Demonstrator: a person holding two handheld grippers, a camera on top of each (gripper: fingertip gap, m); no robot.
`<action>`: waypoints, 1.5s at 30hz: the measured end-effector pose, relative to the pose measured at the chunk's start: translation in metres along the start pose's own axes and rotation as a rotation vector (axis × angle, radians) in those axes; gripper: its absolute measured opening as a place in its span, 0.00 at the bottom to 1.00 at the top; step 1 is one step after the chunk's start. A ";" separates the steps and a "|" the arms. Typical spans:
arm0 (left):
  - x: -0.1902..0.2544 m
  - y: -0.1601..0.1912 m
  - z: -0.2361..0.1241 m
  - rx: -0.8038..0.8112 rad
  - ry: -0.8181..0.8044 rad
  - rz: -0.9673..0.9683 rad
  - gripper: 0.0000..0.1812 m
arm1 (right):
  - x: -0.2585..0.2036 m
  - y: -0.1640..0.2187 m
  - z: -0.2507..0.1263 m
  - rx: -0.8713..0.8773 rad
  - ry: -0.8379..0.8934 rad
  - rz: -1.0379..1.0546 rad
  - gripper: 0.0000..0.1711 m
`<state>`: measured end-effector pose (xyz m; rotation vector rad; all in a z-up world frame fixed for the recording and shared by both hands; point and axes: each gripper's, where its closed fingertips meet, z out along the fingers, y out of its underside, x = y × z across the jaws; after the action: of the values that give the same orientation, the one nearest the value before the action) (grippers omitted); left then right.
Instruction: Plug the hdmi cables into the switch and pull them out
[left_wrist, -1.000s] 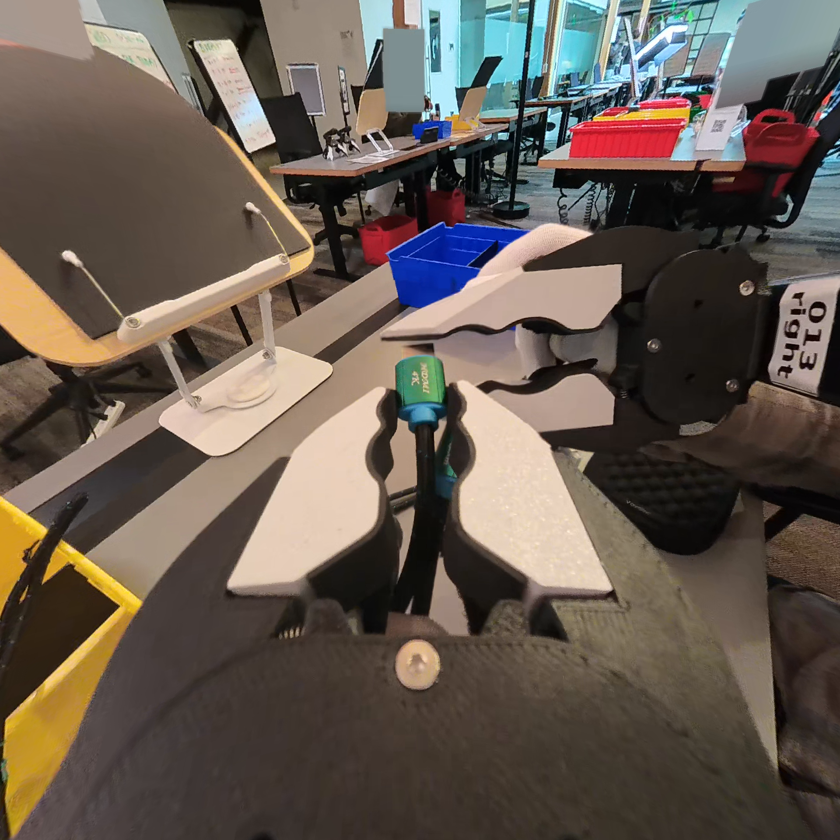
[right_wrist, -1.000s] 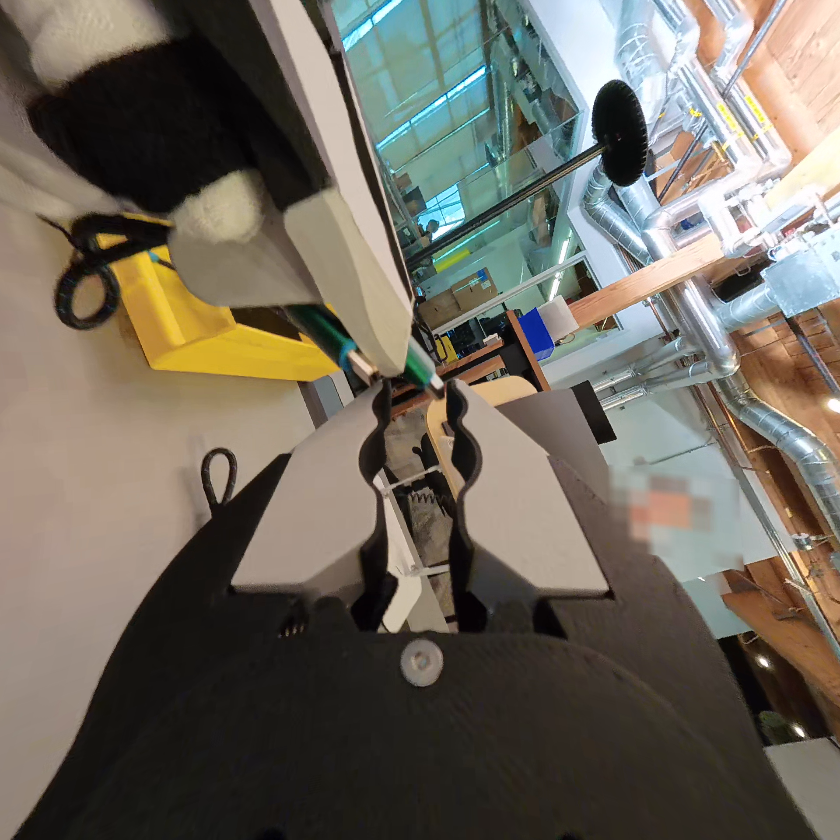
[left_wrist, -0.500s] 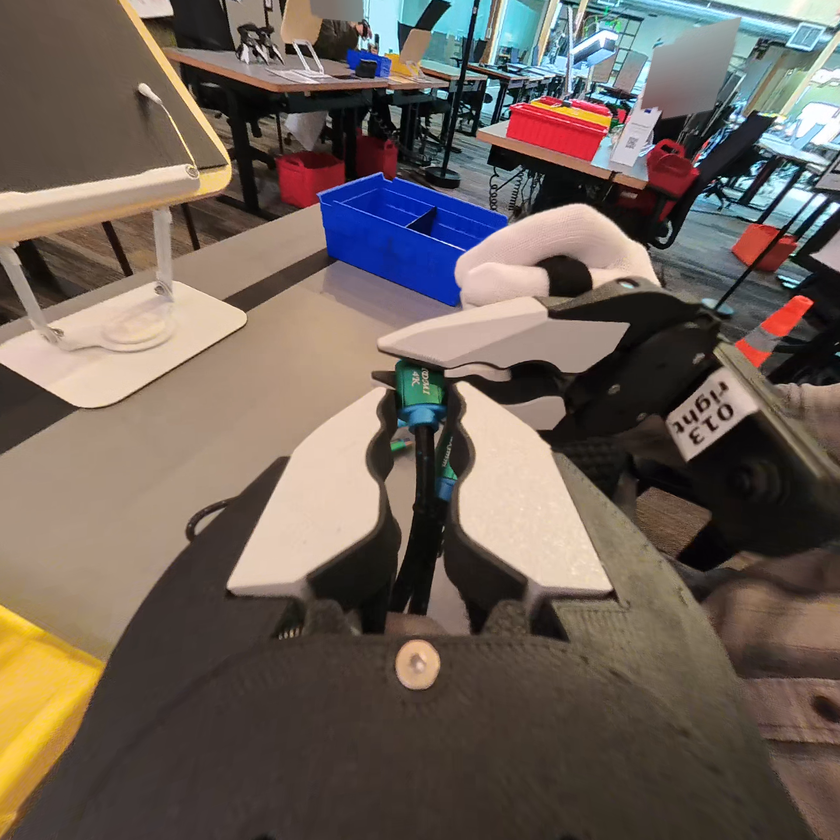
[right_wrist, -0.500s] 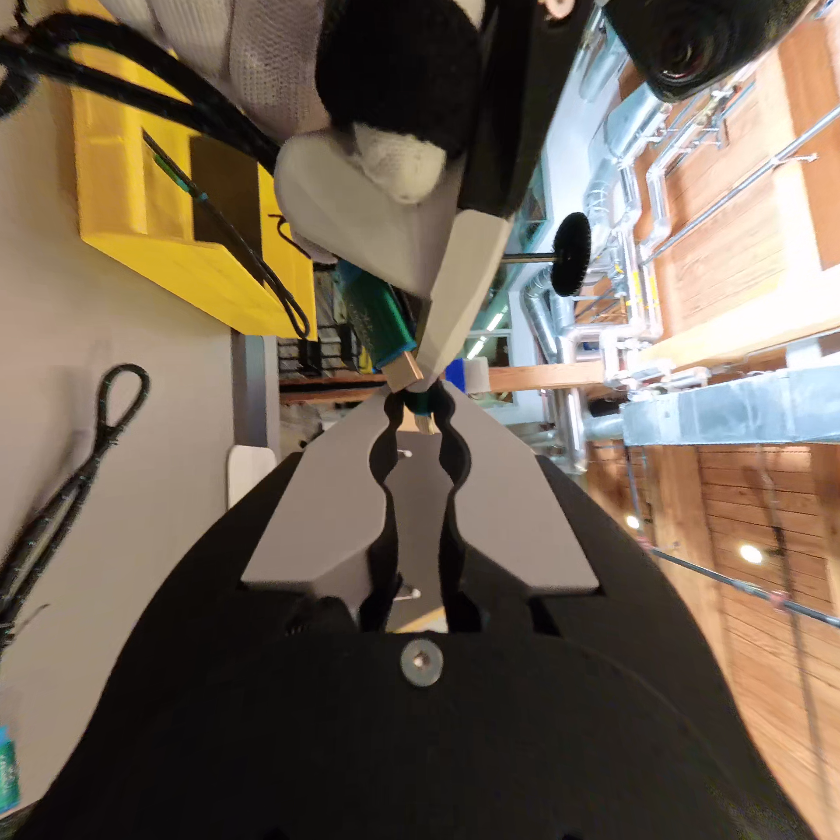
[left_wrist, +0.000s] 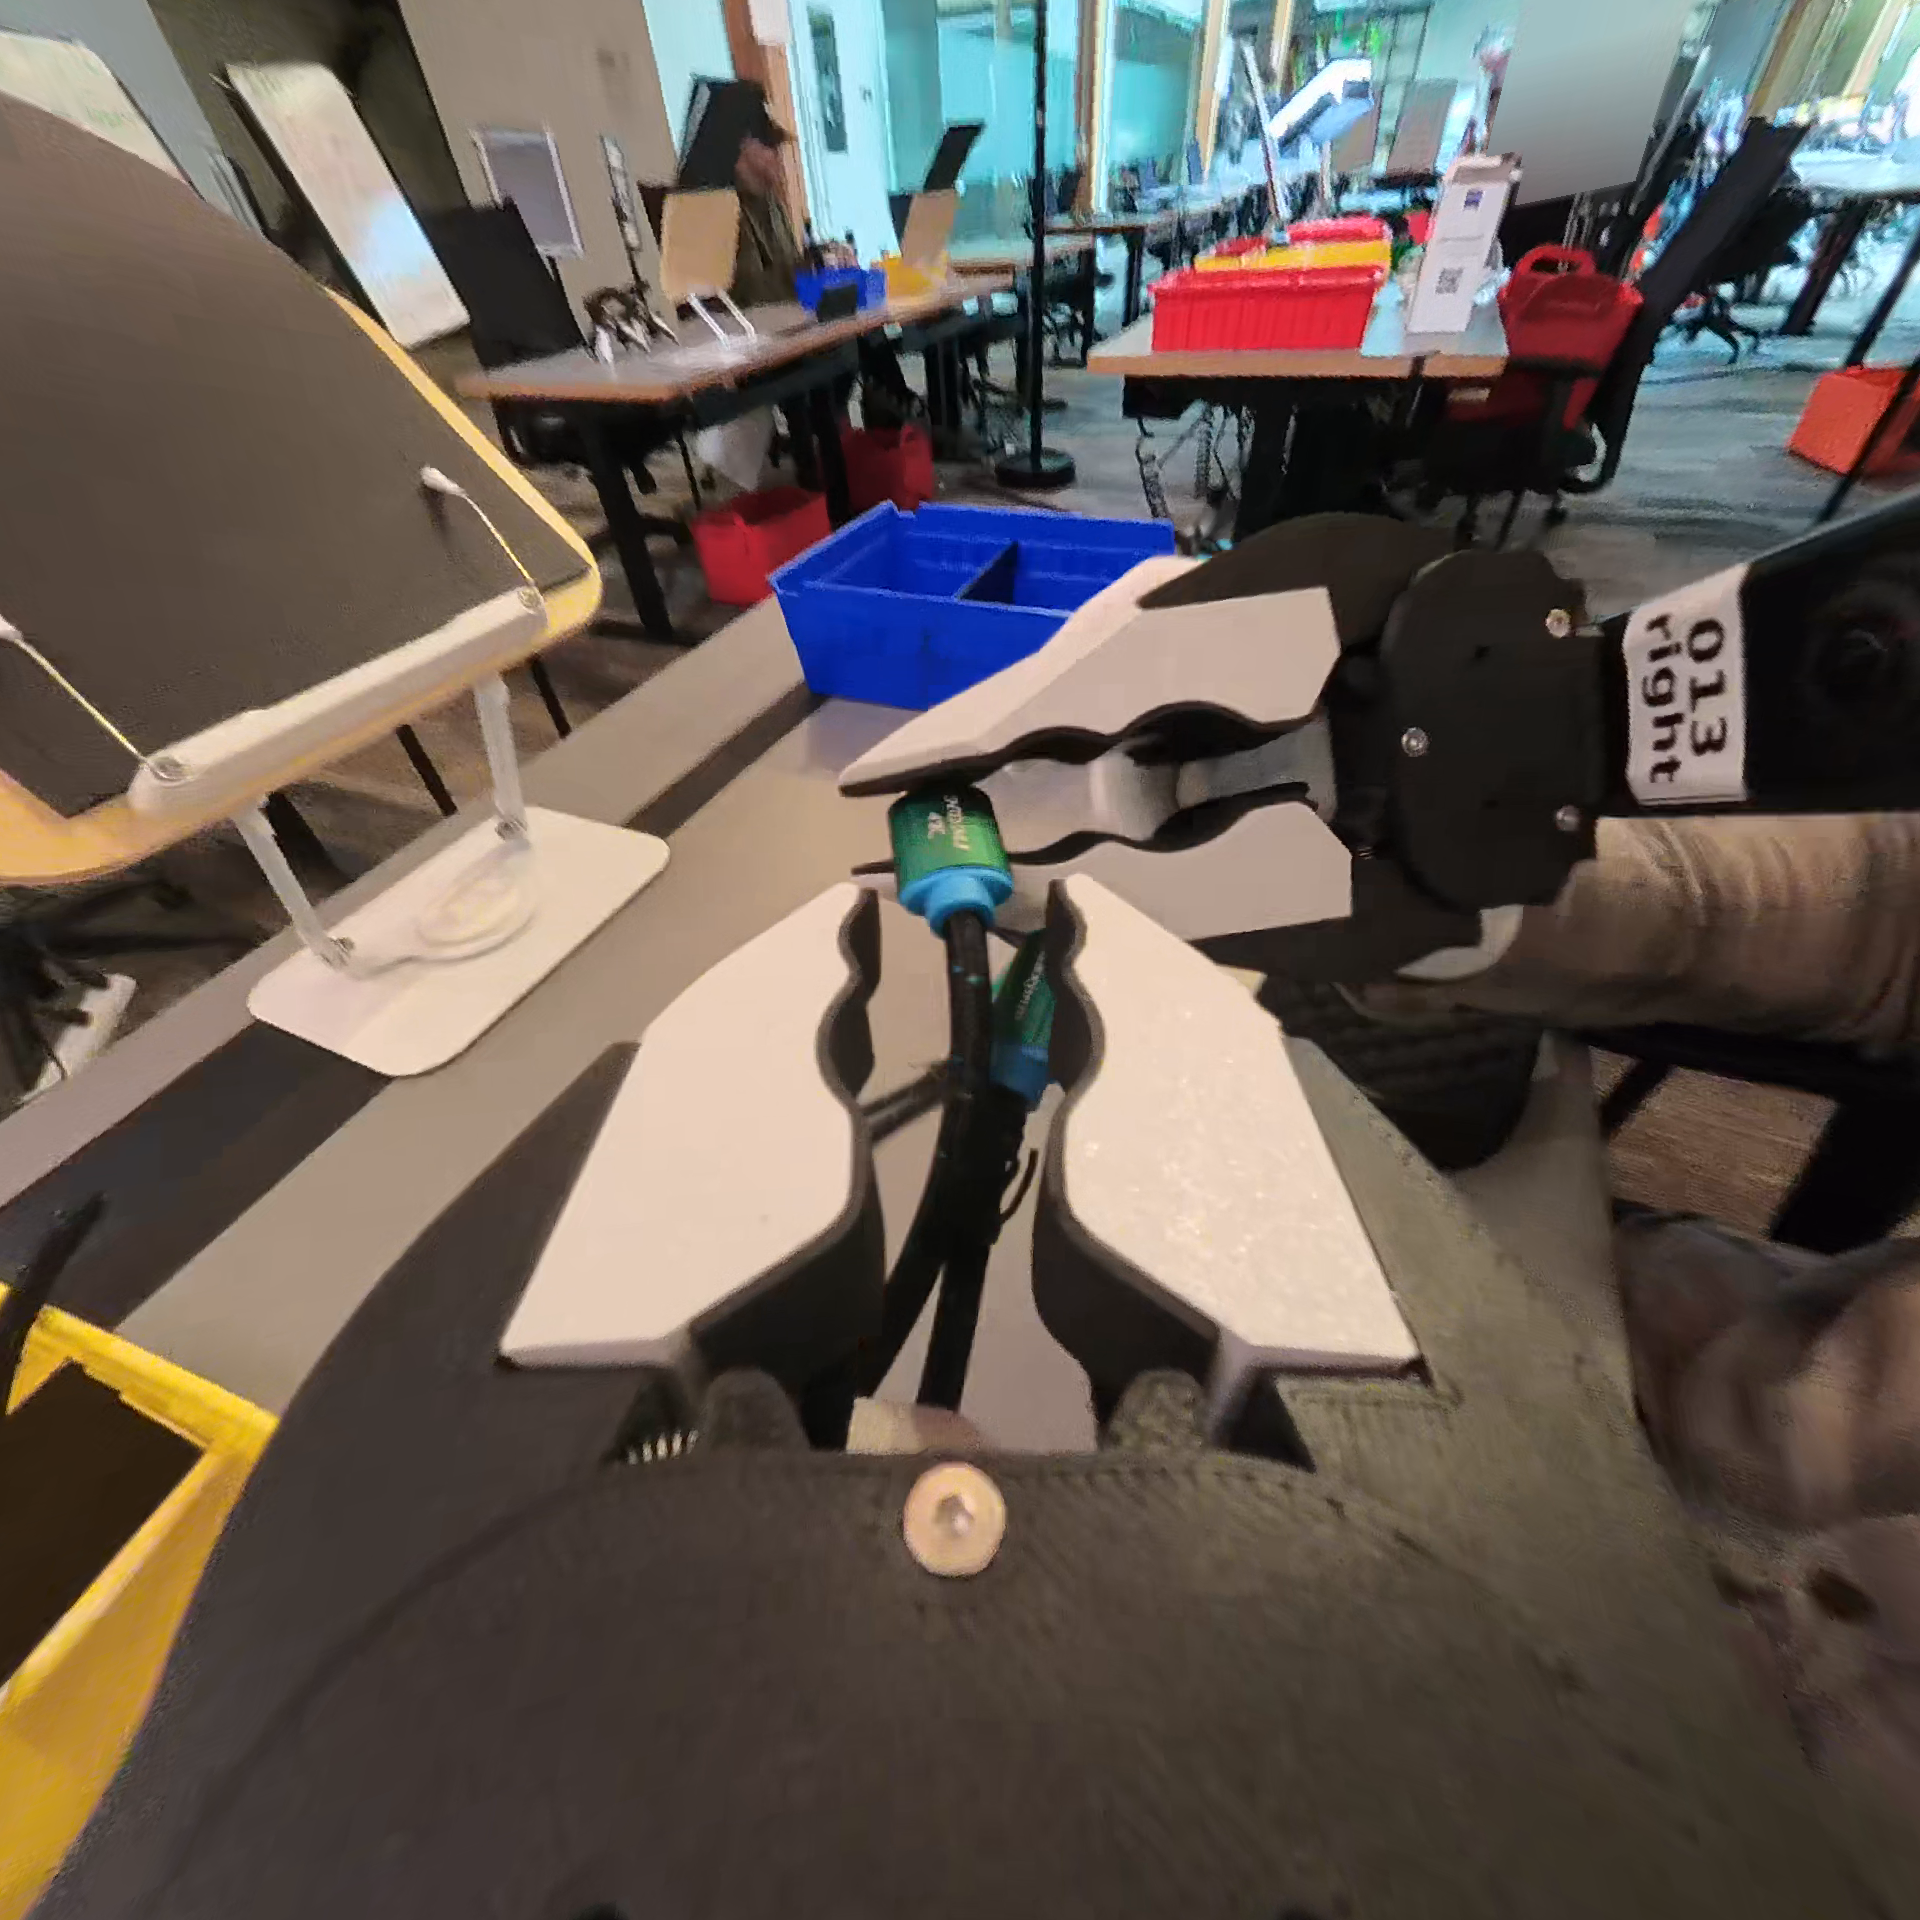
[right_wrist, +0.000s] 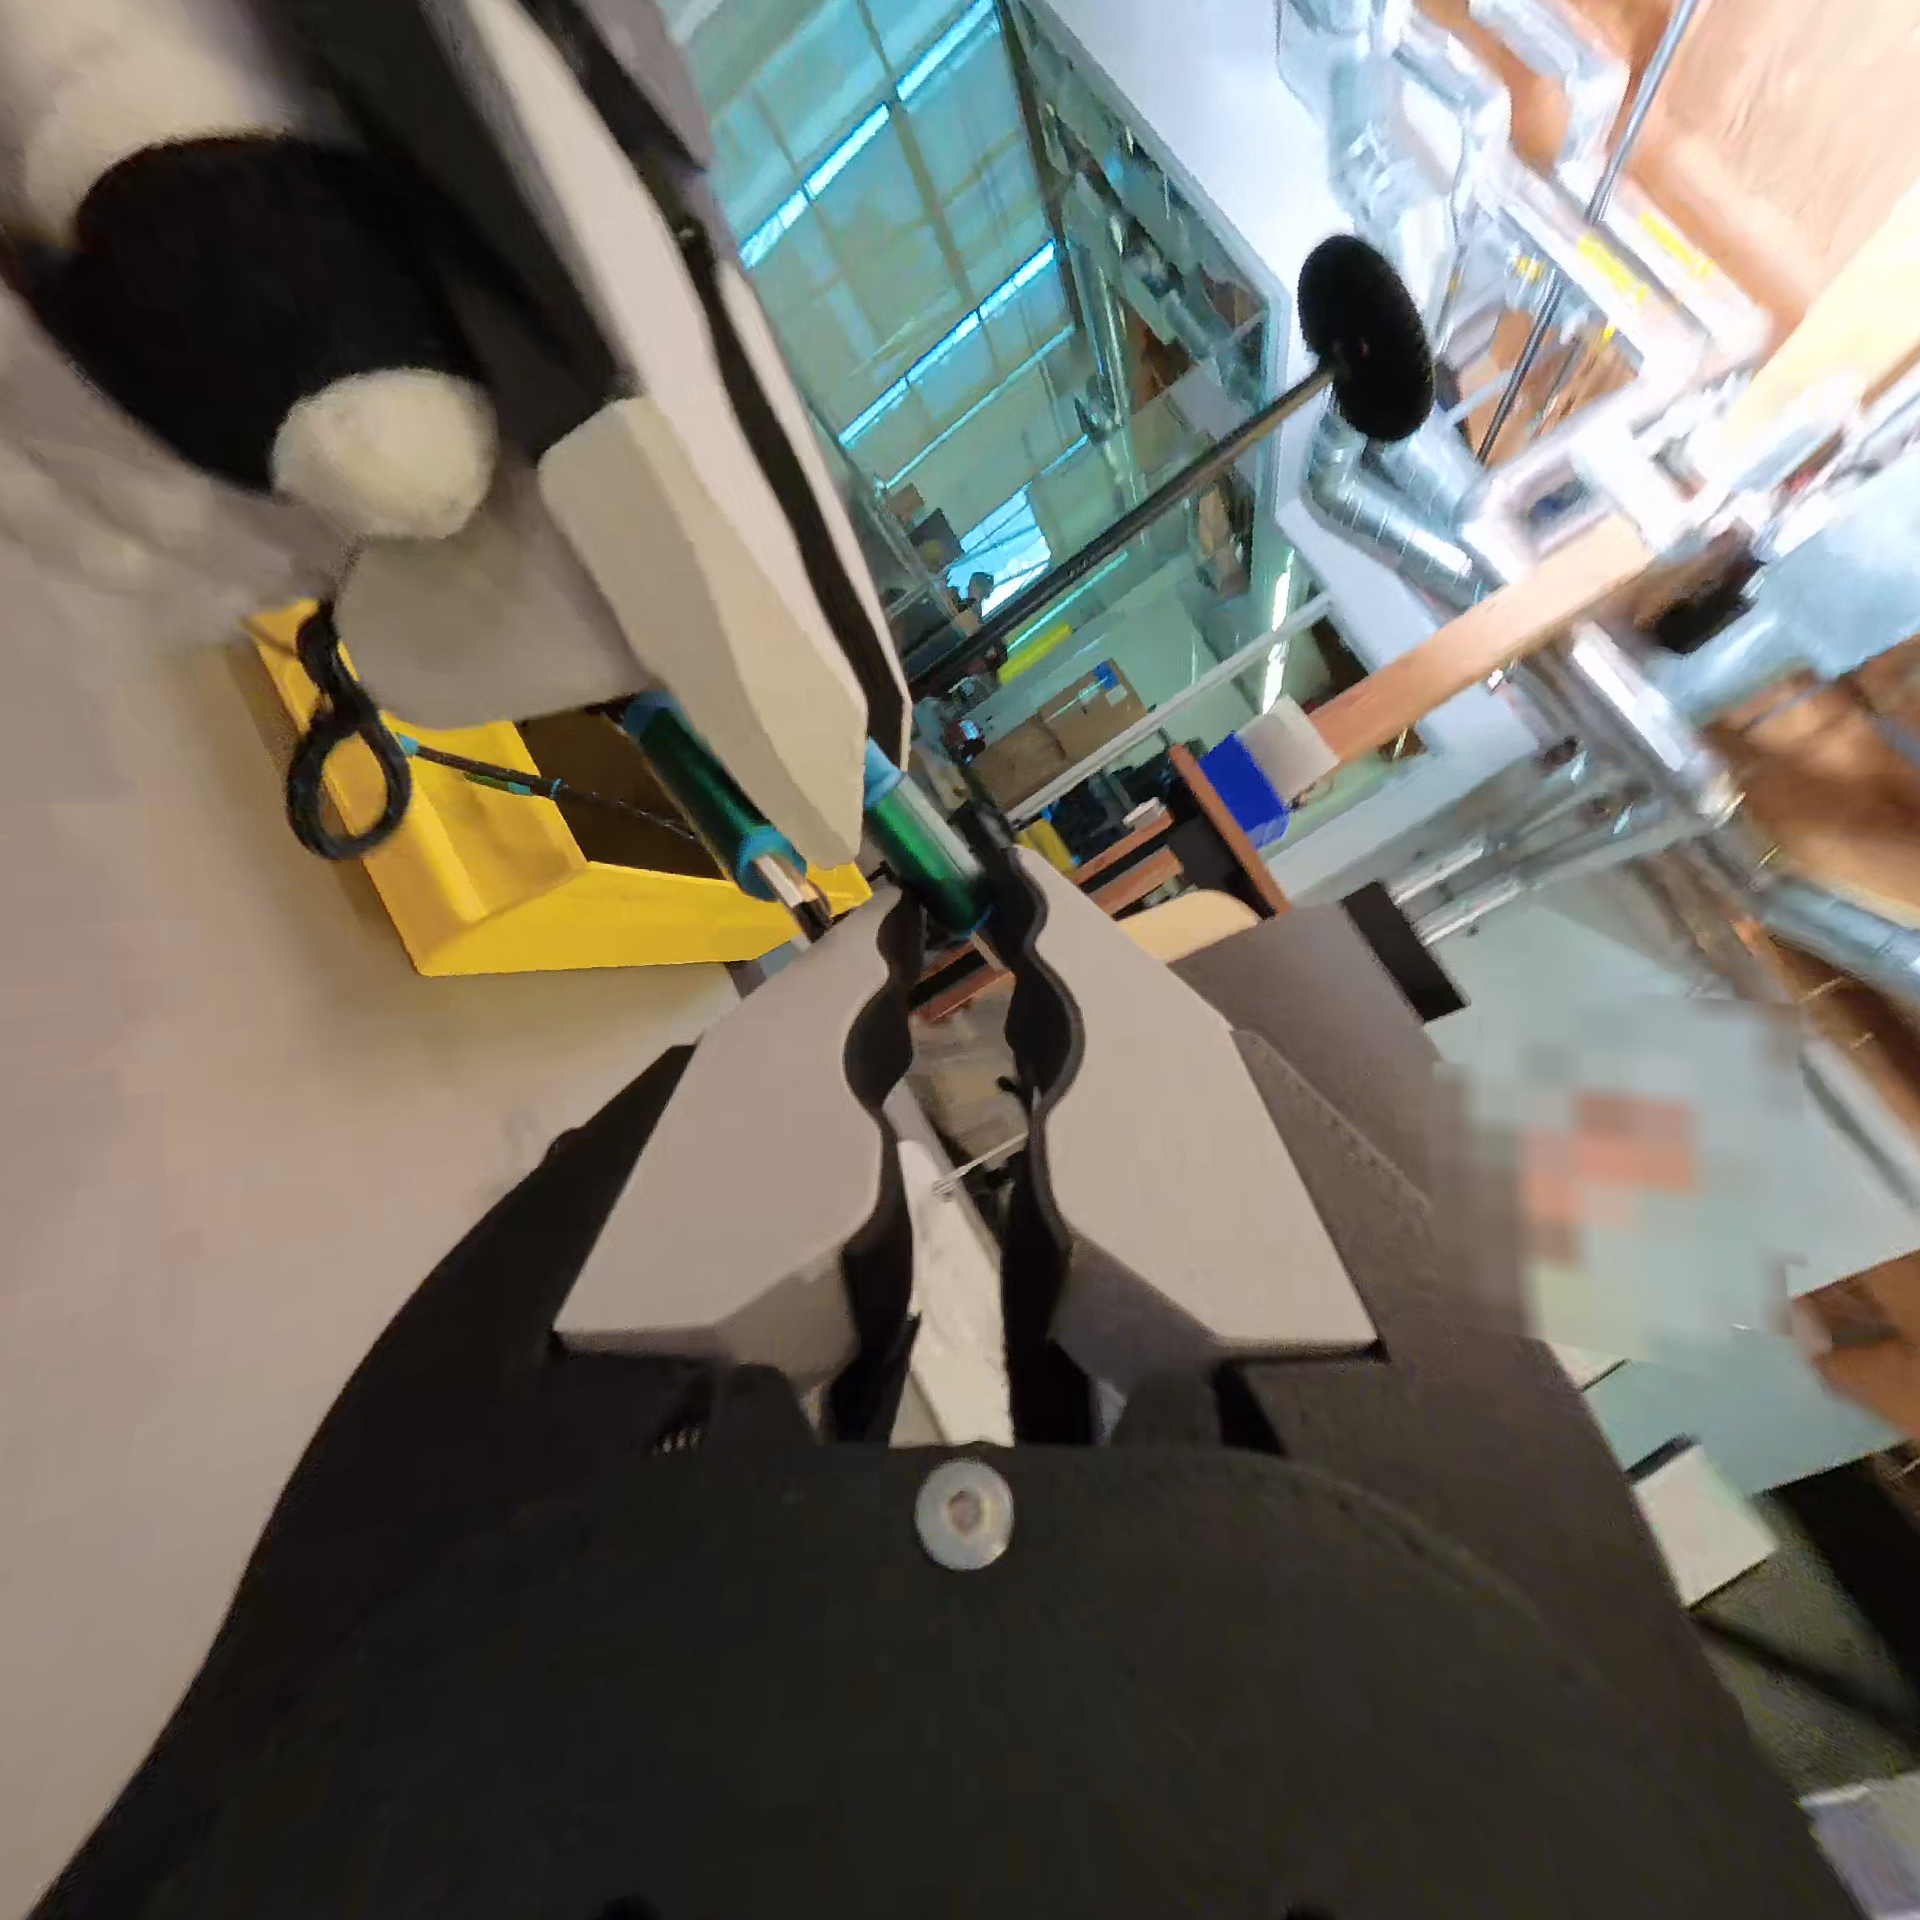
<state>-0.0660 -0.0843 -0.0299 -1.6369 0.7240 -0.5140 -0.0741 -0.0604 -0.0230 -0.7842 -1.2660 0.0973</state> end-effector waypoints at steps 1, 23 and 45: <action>-0.004 -0.003 0.003 0.033 -0.029 -0.008 0.18 | 0.002 0.003 0.001 -0.014 -0.001 0.051 0.06; -0.020 0.001 0.015 0.081 -0.137 -0.080 0.12 | 0.009 0.031 0.005 -0.078 0.016 -0.217 0.14; -0.043 0.032 0.047 -0.066 -0.040 -0.165 0.12 | 0.021 0.186 -0.106 -0.595 -0.551 0.120 0.25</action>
<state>-0.0701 -0.0239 -0.0676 -1.7734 0.5853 -0.5783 0.0901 0.0373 -0.1213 -1.4114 -1.8016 0.0314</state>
